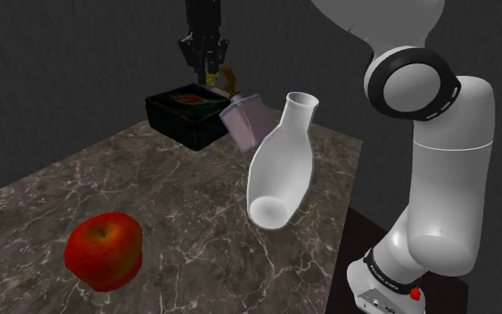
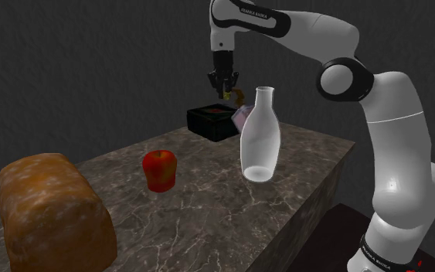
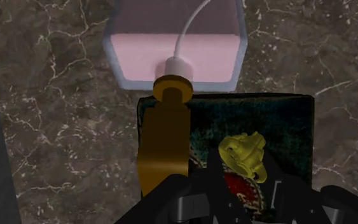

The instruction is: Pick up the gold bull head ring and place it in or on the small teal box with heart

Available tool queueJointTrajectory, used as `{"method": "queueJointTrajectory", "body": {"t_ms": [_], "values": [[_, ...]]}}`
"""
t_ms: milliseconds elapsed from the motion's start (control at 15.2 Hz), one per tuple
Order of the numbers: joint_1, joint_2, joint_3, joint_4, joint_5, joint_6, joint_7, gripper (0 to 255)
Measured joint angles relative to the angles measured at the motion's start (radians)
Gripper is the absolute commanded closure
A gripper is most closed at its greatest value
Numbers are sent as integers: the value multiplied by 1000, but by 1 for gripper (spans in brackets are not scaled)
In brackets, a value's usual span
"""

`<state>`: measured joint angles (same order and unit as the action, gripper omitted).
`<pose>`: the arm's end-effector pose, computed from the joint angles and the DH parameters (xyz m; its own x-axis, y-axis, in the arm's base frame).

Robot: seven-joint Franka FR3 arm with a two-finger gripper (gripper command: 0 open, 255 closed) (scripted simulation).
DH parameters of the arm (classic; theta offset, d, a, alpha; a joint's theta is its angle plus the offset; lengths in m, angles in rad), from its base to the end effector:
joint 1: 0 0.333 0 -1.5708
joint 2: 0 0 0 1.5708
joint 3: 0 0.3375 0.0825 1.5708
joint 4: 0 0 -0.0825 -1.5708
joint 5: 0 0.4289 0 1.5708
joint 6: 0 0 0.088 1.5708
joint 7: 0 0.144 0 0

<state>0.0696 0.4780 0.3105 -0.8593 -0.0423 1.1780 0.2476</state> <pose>0.6607 0.1870 0.6278 0.9821 0.0996 -0.1599 0.0906 -0.9939 -0.0626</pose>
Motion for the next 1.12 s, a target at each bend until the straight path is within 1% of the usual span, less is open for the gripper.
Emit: {"method": "queueJointTrajectory", "body": {"t_ms": [198, 264, 528, 660, 990, 1056, 1122], "values": [[-15, -45, 2, -110, 11, 70, -3, 255], [-24, -67, 2, -163, 17, 100, -8, 255], [-36, -87, 0, -256, 23, 166, -16, 255], [-40, -97, 0, -283, 26, 182, -18, 255], [-41, -100, 0, -292, 27, 189, -19, 255], [-41, -100, 0, -292, 27, 189, -19, 0], [-41, -100, 0, -292, 27, 189, -19, 0]]}}
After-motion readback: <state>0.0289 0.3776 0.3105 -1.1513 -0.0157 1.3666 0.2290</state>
